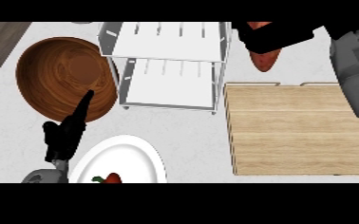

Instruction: Pick the sweet potato from the tray and place it in the tiered basket

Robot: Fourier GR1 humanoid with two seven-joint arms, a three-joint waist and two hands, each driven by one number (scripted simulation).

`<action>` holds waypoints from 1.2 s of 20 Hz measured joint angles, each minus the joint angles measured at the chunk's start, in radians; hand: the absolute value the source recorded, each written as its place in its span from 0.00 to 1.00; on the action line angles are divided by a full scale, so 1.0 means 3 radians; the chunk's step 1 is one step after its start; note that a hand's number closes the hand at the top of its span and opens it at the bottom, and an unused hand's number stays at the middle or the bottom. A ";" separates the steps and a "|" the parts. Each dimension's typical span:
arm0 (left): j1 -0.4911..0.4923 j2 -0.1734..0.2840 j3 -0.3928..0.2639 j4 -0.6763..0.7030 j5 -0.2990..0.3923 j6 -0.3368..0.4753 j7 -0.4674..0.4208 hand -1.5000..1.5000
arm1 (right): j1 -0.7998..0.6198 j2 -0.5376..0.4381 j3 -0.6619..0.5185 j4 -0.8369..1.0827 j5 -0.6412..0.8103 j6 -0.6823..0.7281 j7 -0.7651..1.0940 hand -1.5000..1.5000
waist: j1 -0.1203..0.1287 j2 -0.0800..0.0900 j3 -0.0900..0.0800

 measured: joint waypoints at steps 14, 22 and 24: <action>-0.0111 -0.0088 -0.0020 0.0085 -0.0055 -0.0037 -0.0062 0.50 | -0.1024 0.0982 0.0205 0.1454 0.0266 -0.0103 0.0001 1.00 | 0.0069 0.0038 0.0006; -0.0147 -0.0077 0.0009 0.0106 -0.0046 -0.0096 -0.0054 0.50 | -0.1295 0.1484 0.0112 0.2225 0.0328 -0.0333 -0.0348 1.00 | 0.0071 0.0045 0.0007; -0.0152 -0.0070 0.0017 0.0117 -0.0041 -0.0119 -0.0053 0.50 | -0.1348 0.1575 0.0045 0.2378 0.0298 -0.0367 -0.0433 1.00 | 0.0064 0.0044 0.0007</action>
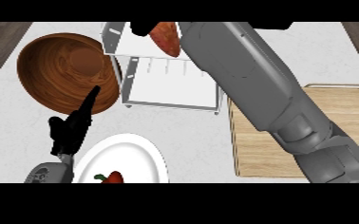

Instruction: Pick the sweet potato from the tray and place it in the tiered basket

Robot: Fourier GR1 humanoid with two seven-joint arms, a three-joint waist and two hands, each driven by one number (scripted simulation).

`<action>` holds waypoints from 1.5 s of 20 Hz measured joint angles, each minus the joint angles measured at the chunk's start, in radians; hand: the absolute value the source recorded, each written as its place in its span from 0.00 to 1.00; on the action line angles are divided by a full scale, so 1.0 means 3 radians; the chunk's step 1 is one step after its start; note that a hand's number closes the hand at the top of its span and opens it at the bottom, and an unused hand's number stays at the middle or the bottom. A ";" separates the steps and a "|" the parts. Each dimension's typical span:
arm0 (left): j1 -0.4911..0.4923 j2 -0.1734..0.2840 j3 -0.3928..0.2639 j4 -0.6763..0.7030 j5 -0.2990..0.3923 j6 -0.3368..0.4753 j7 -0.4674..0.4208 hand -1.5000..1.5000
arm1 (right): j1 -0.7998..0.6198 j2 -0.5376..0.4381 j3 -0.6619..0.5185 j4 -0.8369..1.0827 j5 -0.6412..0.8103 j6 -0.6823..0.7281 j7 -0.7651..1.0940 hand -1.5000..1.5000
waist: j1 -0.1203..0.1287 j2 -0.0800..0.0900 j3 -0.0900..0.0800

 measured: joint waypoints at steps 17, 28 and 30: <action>0.0040 -0.0056 0.0030 -0.0015 -0.0054 0.0030 0.0009 0.50 | -0.0205 0.0239 -0.0604 0.0608 -0.0770 -0.0641 0.0083 0.00 | -0.0044 -0.0029 0.0005; 0.0106 -0.0092 0.0069 -0.0044 -0.0035 0.0037 -0.0011 0.50 | -0.0070 -0.0451 -0.0714 0.0509 -0.0298 -0.1558 -0.0158 0.00 | -0.0220 -0.0069 0.0005; 0.0114 -0.0085 0.0090 -0.0039 -0.0030 0.0039 -0.0006 0.50 | 0.0037 -0.0601 -0.0812 0.0358 -0.0346 -0.1583 -0.0232 0.00 | -0.0248 -0.0076 0.0008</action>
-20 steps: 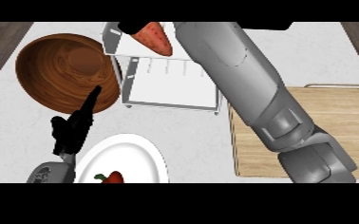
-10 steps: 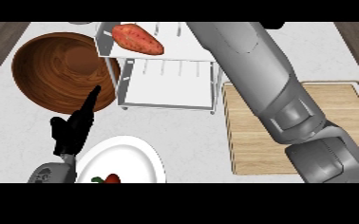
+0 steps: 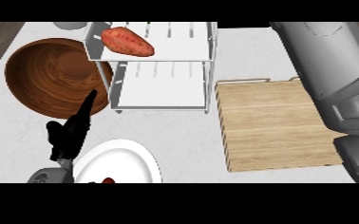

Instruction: Pick the sweet potato from the tray and place it in the tiered basket

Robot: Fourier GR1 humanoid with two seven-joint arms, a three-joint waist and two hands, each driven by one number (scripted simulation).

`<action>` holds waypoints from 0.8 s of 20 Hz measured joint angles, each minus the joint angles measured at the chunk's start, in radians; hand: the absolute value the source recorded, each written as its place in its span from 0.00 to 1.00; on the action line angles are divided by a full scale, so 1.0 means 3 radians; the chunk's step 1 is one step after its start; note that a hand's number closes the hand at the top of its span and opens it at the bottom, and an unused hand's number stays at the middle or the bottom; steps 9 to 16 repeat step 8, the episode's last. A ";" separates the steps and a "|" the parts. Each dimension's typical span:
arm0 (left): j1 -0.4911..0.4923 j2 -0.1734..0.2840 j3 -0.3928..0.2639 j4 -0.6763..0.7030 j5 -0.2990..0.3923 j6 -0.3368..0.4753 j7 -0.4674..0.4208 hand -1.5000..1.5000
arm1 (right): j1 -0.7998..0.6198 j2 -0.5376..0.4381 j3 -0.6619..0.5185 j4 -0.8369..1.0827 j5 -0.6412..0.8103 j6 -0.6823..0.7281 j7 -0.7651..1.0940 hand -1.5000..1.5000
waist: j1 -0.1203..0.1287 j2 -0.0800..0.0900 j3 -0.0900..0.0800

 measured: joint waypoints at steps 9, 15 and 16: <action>0.0130 0.0001 0.0026 -0.0096 0.0010 -0.0008 -0.0029 0.50 | 0.0818 -0.0715 -0.0448 -0.0660 -0.0434 0.0516 -0.0342 0.00 | -0.0072 -0.0018 0.0000; 0.0130 0.0001 0.0026 -0.0096 0.0010 -0.0008 -0.0029 0.50 | 0.0818 -0.0715 -0.0448 -0.0660 -0.0434 0.0516 -0.0342 0.00 | -0.0072 -0.0018 0.0000; 0.0130 0.0001 0.0026 -0.0096 0.0010 -0.0008 -0.0029 0.50 | 0.0818 -0.0715 -0.0448 -0.0660 -0.0434 0.0516 -0.0342 0.00 | -0.0072 -0.0018 0.0000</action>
